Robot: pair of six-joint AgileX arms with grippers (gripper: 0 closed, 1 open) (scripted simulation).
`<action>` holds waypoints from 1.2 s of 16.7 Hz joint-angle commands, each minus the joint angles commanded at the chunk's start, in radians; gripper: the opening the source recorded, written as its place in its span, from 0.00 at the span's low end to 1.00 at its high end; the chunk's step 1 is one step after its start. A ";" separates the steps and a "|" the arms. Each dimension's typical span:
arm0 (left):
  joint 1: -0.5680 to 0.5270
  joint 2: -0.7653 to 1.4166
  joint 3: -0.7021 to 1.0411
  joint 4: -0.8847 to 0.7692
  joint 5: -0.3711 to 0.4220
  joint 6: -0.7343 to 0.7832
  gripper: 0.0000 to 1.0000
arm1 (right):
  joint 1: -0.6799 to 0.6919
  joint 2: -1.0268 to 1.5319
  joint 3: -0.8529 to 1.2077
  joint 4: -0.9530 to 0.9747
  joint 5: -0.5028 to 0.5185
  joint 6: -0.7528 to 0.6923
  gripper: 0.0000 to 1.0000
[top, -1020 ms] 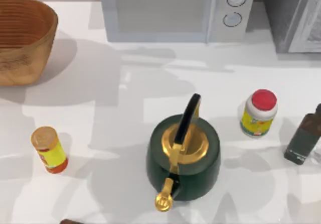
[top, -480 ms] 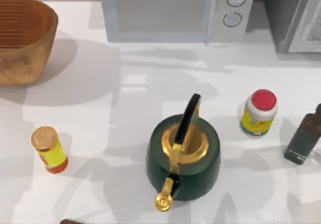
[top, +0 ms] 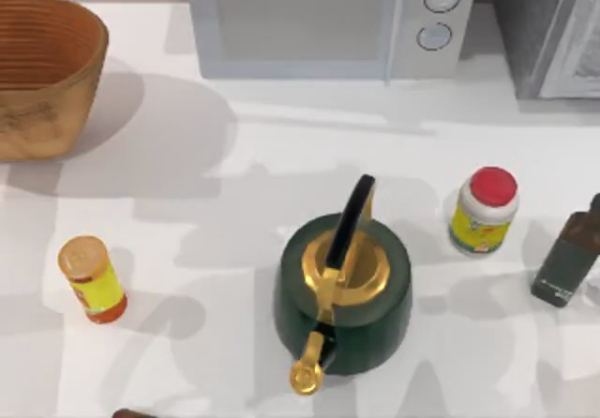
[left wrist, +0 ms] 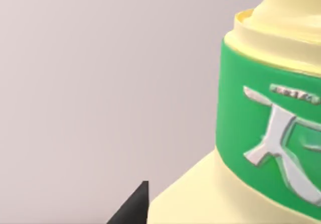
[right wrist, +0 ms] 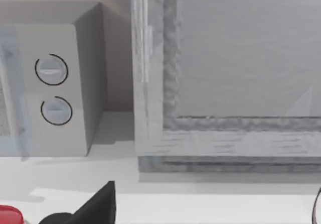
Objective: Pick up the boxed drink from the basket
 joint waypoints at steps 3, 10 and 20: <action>-0.025 -0.305 -0.175 -0.086 -0.028 -0.001 0.00 | 0.000 0.000 0.000 0.000 0.000 0.000 1.00; -0.088 -1.022 -0.618 -0.307 -0.099 -0.007 0.00 | 0.000 0.000 0.000 0.000 0.000 0.000 1.00; -0.123 -1.303 -0.864 -0.432 -0.139 -0.012 0.00 | 0.000 0.000 0.000 0.000 0.000 0.000 1.00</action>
